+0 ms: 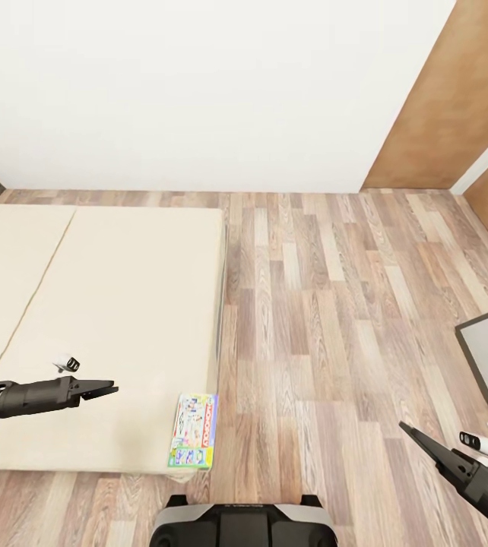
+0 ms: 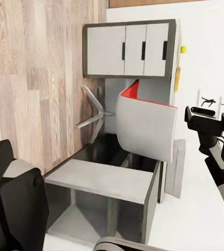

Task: Put all the toys in the child's room - the three board games (two on the bed and one on the table), the two jigsaw puzzles on the table, and the tennis ball on the table - inside the toy box on the table in the child's room.

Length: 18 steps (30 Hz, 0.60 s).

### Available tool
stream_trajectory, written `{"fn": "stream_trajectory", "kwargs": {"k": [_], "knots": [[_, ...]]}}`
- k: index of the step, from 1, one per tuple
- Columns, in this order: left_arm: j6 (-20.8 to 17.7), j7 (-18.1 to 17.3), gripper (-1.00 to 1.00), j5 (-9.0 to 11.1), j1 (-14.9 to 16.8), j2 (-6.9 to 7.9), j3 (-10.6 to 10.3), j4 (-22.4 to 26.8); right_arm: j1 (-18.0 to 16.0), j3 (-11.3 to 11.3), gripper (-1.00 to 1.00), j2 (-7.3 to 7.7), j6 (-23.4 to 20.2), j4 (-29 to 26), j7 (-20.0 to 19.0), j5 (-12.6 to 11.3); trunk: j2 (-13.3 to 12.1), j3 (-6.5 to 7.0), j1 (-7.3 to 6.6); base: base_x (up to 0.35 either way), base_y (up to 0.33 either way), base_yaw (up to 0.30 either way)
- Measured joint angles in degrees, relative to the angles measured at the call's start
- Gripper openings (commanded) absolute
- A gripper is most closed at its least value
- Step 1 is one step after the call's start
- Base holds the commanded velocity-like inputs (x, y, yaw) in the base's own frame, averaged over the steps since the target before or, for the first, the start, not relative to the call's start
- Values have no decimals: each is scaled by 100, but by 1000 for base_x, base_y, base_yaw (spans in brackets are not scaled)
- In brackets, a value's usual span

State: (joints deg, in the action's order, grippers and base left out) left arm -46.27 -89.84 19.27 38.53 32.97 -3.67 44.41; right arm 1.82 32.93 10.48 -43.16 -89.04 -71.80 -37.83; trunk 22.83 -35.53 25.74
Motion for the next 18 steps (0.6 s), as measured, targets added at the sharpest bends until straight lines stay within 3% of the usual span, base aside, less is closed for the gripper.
{"fn": "stream_trajectory", "kwargs": {"k": [10,18], "knots": [[28,0,100,0,0,-36,7,-1,7,-7,100,-12,38,2,7,36,0,93,0,0,0,0],[31,0,100,-24,-2,-148,15,-3,11,-7,100,-15,43,3,2,41,0,167,0,0,0,0]]}}
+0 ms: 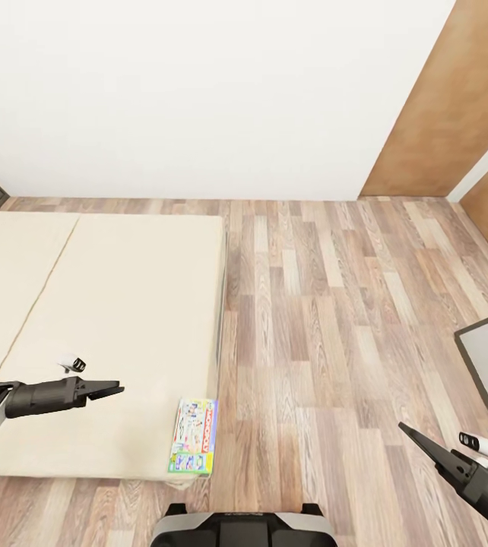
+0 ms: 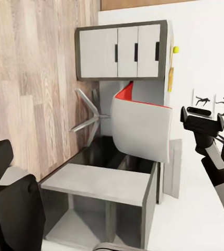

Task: Put all the toys in the child's room - the three board games (two on the bed and one on the table), the two jigsaw puzzles on the table, and the tennis ball on the table - inside the toy box on the table in the child's room.

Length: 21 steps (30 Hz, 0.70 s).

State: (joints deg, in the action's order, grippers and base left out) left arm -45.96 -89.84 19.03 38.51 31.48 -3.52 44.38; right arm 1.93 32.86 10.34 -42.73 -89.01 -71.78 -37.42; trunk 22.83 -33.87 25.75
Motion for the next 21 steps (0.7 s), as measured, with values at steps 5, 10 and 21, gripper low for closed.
{"fn": "stream_trajectory", "kwargs": {"k": [5,10,21], "knots": [[-1,0,100,-20,1,-50,1,-5,4,2,100,-27,1,-9,-5,2,0,46,0,0,0,0],[-1,0,100,-36,-3,-100,1,-6,3,13,100,-47,1,-23,-8,0,0,93,0,0,0,0],[-1,0,100,-49,-14,-179,-5,-9,-17,31,100,-59,1,-36,-10,-4,0,195,0,0,0,0]]}}
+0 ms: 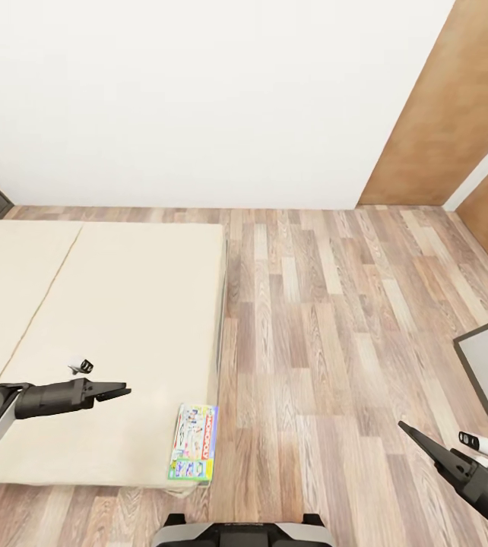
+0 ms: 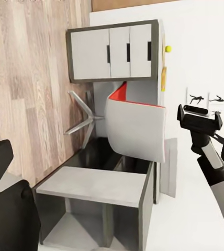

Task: Put all the toys in the child's room - the three board games (two on the bed and one on the table), the two jigsaw puzzles on the table, and the tennis ball on the table - inside the toy box on the table in the child's room.

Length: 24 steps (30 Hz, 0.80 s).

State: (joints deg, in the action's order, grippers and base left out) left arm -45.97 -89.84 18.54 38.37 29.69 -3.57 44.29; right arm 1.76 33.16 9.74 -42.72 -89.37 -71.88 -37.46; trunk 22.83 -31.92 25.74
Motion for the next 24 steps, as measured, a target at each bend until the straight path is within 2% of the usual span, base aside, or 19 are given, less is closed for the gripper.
{"fn": "stream_trajectory", "kwargs": {"k": [24], "knots": [[-5,0,100,-1,-8,-28,-9,-6,-11,4,100,-5,0,2,8,0,0,222,0,0,0,0]]}}
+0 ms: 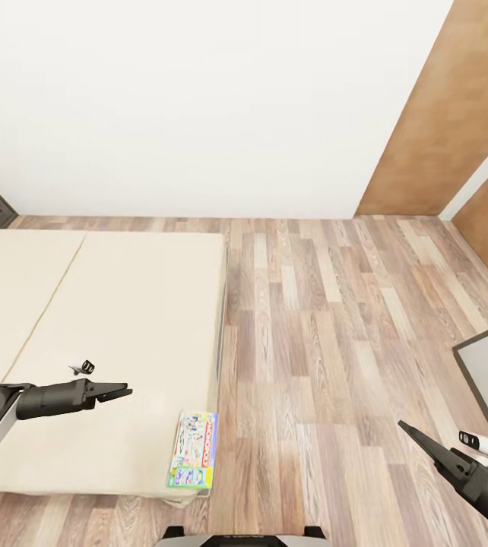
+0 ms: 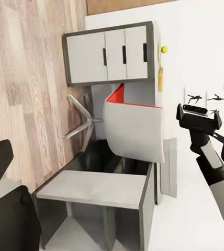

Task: Put all the toys in the child's room - the three board games (two on the bed and one on the table), the two jigsaw puzzles on the table, and the tennis ball on the table - inside the toy box on the table in the child's room.

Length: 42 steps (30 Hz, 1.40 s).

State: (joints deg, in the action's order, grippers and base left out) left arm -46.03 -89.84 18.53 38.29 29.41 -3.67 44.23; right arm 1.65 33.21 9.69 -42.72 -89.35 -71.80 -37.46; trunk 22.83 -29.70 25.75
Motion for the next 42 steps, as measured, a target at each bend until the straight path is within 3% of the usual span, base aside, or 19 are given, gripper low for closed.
{"fn": "stream_trajectory", "kwargs": {"k": [42], "knots": [[-4,0,100,0,-1,-38,7,0,-8,-7,100,-6,4,7,22,0,0,389,0,0,0,0]]}}
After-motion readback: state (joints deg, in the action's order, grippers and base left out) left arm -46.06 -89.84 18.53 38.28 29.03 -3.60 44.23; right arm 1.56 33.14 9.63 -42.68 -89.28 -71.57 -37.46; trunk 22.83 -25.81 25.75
